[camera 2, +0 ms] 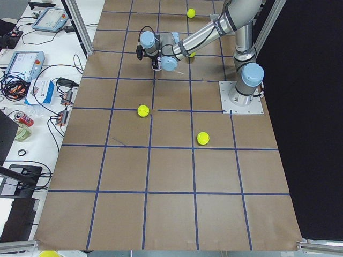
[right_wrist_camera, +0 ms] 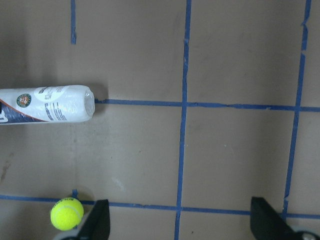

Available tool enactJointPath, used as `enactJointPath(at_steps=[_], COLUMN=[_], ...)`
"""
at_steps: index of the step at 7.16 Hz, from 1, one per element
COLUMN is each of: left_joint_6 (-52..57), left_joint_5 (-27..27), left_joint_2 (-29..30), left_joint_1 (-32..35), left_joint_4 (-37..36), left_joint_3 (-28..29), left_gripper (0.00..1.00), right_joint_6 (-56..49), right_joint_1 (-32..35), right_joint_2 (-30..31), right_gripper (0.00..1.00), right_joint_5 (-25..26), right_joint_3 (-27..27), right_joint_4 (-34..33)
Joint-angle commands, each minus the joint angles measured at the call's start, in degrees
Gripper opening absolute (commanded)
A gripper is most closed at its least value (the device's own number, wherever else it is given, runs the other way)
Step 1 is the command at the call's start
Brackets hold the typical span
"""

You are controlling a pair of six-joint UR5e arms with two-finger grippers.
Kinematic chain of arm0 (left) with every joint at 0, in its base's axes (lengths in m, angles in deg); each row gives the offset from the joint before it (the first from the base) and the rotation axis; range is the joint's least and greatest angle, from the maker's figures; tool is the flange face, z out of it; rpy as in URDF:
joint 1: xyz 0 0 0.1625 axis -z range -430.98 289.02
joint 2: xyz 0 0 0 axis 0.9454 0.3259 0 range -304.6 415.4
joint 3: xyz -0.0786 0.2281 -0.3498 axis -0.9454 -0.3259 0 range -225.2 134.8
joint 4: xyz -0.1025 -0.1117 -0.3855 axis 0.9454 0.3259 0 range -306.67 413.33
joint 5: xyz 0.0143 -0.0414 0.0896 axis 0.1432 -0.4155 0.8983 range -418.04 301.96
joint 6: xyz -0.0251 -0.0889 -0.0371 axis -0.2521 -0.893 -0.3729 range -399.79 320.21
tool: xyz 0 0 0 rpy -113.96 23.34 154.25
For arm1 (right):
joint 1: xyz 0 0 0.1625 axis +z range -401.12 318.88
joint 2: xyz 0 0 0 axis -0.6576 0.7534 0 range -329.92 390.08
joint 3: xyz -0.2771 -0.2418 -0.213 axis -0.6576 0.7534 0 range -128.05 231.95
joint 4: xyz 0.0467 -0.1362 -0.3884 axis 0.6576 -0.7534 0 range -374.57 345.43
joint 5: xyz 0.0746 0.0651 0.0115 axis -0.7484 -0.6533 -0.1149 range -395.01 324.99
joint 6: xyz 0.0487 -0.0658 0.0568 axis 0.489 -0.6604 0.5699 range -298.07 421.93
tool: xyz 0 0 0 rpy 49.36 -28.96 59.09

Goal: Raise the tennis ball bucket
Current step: 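Reach the left gripper to the can's open end and grasp it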

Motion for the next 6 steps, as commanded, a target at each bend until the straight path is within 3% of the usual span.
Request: enactJointPath(at_steps=[1, 2, 3, 4, 5, 6], left_joint_6=[-0.09, -0.35, -3.22, -7.34, -10.08, -16.89], left_joint_5=[-3.39, -3.48, -3.65, -5.66, -6.11, -6.29], left_joint_2=[1.96, 1.97, 0.93, -0.65, -0.84, -1.19], left_joint_1=[-0.20, -0.20, -0.20, -0.20, -0.20, 0.49], left_joint_4=[-1.46, -1.55, -1.55, -1.55, -1.46, -1.55], left_joint_3=[-0.56, -0.47, -0.20, 1.10, 1.55, 1.82], left_gripper=[0.93, 0.75, 0.39, 0.19, 0.03, 0.03], right_joint_6=[0.33, 5.47, 8.74, 9.21, 9.30, 9.21], right_joint_1=[0.51, 1.56, 1.92, 1.92, 2.09, 2.10], right_joint_2=[-0.20, 0.14, 0.49, -0.02, 0.32, -0.03], right_gripper=[1.00, 1.00, 1.00, 1.00, 1.00, 1.00], right_joint_5=[1.87, 5.80, 6.53, 5.93, 6.01, 4.80], right_joint_3=[-0.05, 0.39, 0.39, 0.22, -0.30, -2.22], right_joint_4=[-2.69, -2.61, -1.82, -2.25, -1.64, -1.64])
